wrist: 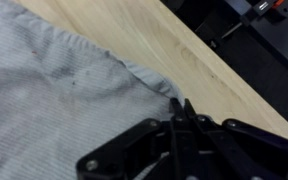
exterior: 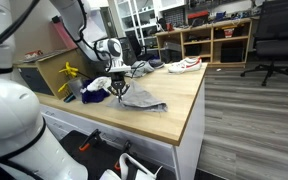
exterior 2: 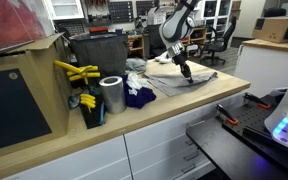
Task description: Fold the grey towel
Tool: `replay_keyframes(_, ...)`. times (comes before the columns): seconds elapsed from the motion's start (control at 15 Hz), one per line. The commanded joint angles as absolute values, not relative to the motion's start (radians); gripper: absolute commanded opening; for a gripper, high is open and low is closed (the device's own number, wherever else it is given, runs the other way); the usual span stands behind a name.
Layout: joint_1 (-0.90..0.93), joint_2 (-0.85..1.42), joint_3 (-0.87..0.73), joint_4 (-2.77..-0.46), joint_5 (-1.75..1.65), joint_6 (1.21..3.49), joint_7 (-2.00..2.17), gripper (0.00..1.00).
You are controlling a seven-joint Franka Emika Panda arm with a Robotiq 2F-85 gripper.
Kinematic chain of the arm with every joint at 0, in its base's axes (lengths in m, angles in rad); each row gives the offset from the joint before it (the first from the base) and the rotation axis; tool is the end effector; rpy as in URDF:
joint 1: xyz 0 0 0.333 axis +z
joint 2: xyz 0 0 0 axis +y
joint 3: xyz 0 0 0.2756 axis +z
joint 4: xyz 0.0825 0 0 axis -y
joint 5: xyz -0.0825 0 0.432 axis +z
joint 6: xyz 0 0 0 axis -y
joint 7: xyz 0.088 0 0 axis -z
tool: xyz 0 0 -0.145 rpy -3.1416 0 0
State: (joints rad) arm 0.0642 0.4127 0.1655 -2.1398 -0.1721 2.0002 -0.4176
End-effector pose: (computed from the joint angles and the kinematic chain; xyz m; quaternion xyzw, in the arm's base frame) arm 0.4843 0.1072 0.0722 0.8930 0.3606 -0.2693 0.0068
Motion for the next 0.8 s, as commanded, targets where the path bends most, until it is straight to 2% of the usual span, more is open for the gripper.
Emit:
replay_keyframes(0.0, 0.086, 0.221, 0.180, -2.390, -0.129, 2.097, -0.296, 0.01)
replay_keyframes(0.4, 0.164, -0.076, 0.261, -2.650, 0.175, 2.183, -0.132, 0.01)
replay_keyframes(0.6, 0.166, -0.210, 0.214, -2.592, 0.264, 2.103, -0.169, 0.01)
replay_keyframes(0.73, 0.131, -0.175, 0.163, -2.497, 0.192, 2.144, -0.145, 0.01)
